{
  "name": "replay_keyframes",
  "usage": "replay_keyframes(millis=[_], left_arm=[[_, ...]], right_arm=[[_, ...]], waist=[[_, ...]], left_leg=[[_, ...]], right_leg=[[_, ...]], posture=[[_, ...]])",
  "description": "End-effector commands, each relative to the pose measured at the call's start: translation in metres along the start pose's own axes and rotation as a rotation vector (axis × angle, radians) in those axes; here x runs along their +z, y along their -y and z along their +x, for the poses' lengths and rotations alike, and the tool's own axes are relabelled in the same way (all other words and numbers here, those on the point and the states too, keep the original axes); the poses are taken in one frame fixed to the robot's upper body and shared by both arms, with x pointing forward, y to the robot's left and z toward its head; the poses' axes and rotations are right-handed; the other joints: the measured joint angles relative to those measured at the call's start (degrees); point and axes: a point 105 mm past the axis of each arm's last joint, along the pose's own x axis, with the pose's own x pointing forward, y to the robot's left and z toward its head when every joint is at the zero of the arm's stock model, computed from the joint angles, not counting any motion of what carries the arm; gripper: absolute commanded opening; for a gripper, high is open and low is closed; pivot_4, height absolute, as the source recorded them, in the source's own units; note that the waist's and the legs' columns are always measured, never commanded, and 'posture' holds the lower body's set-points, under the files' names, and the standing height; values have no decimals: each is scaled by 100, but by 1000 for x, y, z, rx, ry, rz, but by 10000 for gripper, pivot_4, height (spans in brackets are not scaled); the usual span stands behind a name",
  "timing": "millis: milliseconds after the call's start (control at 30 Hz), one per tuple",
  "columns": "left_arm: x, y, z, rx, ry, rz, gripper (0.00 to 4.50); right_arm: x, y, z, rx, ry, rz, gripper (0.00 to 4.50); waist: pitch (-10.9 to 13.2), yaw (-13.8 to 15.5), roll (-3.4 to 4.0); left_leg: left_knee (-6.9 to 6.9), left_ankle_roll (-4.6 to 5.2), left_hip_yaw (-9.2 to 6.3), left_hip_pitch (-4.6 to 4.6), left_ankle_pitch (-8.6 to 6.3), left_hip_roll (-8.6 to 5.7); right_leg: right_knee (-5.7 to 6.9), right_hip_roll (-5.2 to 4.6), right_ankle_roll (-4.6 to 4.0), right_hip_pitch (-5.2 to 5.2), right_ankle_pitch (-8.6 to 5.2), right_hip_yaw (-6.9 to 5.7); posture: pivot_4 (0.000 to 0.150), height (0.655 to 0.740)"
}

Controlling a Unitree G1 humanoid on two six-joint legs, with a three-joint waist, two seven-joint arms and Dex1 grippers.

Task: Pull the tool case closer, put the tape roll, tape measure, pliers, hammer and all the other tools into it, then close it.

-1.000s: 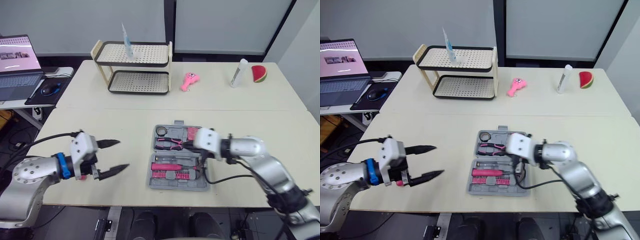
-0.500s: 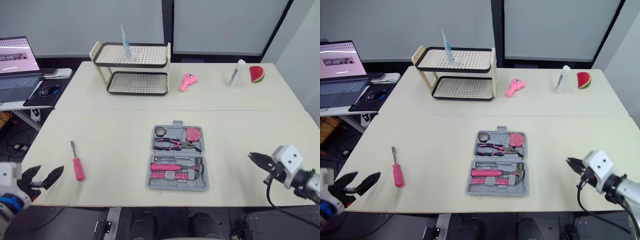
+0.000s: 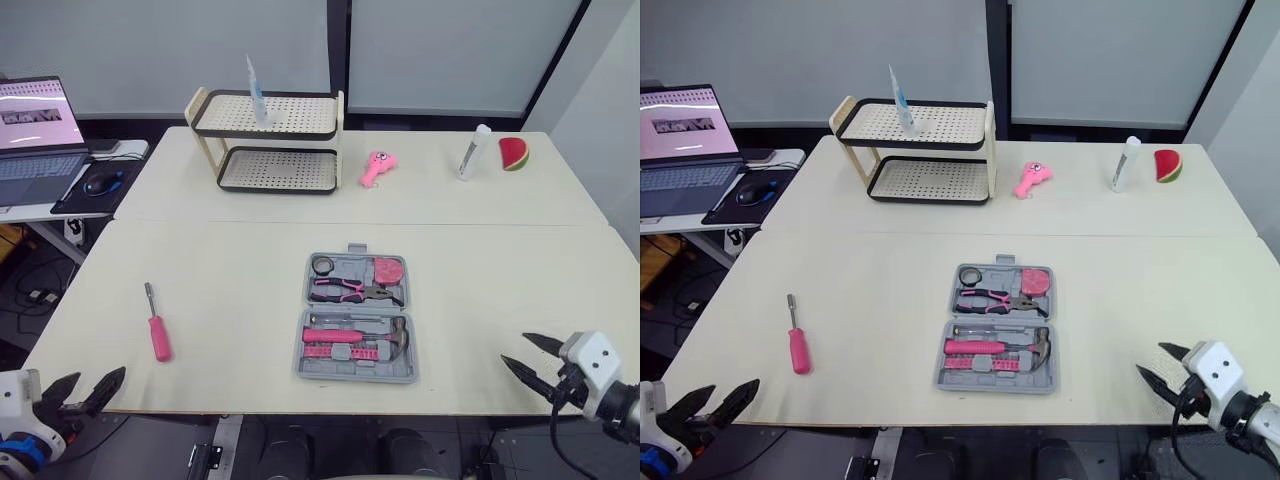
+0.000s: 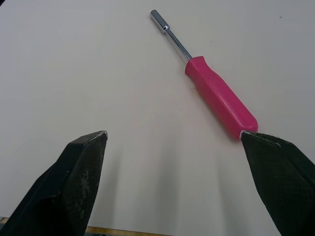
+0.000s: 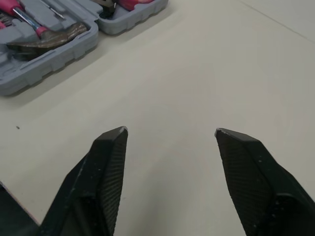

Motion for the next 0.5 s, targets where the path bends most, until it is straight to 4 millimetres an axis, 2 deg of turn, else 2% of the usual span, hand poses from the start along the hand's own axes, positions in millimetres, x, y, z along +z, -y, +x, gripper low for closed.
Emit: replay_keyframes(millis=[33, 67, 267, 400, 500], left_arm=[[9, 0, -1, -13, 19, 43, 45000], [9, 0, 0, -13, 21, 44, 45000], [13, 0, -1, -11, 38, 42, 45000], [13, 0, -2, -9, 39, 43, 45000], [15, 2, -2, -7, 46, 43, 45000]], right_arm=[[13, 5, -2, -14, 33, -26, 41914], [13, 5, -2, -13, 34, -25, 44688], [21, 3, 0, 12, 48, -39, 44688], [40, 1, 9, 98, 82, -103, 44688], [67, -2, 18, 202, 125, -155, 44688]], waist=[[0, 0, -1], [-1, 1, -1], [-1, 1, 0], [-2, -3, 1], [-1, -17, 2]], left_leg=[[0, 0, 0, 0, 0, 0], [0, 1, 1, 0, -1, 0], [0, 2, 1, 0, -1, 0], [1, 2, 2, 0, -1, 0], [1, 2, 0, 1, -1, 0]], right_leg=[[-2, 0, 0, 1, 0, 0], [-2, -1, 0, 1, 0, 0], [-3, -2, 0, 1, 0, 1], [-3, -2, 0, 1, 0, 1], [-2, -2, 0, 1, 0, 0]], posture=[[1500, 7290], [1500, 7290], [1500, 7290], [1500, 7290], [1500, 7290]])
